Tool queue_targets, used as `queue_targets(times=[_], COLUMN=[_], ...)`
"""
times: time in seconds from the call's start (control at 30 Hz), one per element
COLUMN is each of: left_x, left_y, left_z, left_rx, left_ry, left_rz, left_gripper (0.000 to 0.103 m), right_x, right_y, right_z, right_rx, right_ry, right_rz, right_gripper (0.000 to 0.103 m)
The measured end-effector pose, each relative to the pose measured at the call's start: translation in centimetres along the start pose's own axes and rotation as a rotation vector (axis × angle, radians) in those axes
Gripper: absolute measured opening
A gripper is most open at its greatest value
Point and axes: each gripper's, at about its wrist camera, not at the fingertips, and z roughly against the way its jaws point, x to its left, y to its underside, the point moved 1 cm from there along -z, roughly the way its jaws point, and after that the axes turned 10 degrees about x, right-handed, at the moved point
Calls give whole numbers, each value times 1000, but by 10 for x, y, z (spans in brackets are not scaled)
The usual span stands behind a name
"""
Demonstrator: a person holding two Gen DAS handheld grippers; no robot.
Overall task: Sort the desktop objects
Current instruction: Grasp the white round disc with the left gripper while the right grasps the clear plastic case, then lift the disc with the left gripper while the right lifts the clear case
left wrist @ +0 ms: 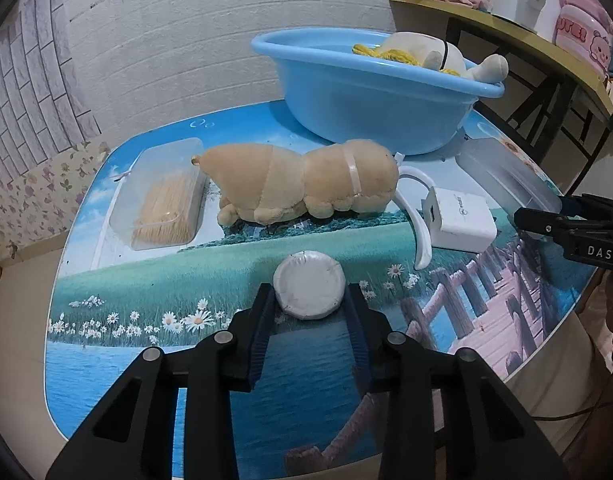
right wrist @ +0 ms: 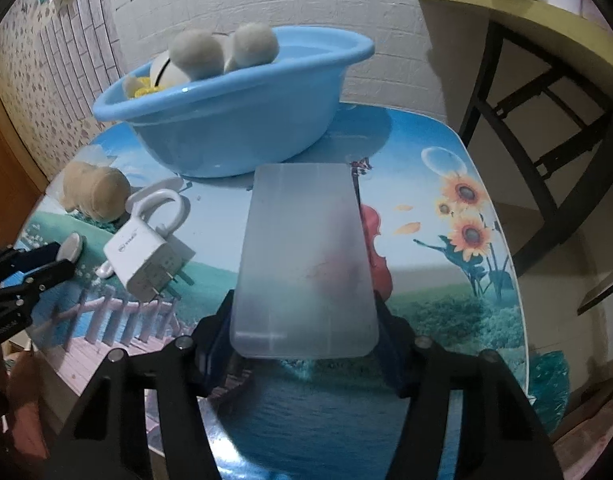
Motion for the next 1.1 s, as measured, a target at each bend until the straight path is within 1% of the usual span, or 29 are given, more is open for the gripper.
queue_targets(times=[0.23,0.43,0.67,0.8,1.1], left_x=[-3,-2,-3,-5,-6], left_y=[-4,-4,-7,-8,-3], left_z=[7,10,23,21,2], left_rx=[-7,-2,-26,-21,37], left_ry=[12,21,31,32,35], left_rz=[-7,-4,-13,-15,-14], left_gripper=[34,34,34,34,34], right_x=[0,0,-1,-1,-6], right_y=[0,-2,-4,-4,6], right_z=[23,29,44,41,23], right_rx=[-58,-76,-113,-108,-53], right_ry=[-40,-61,-77,-80,-77], right_rz=[6,8,8,6,4], right_gripper=[60,60,60,60,60])
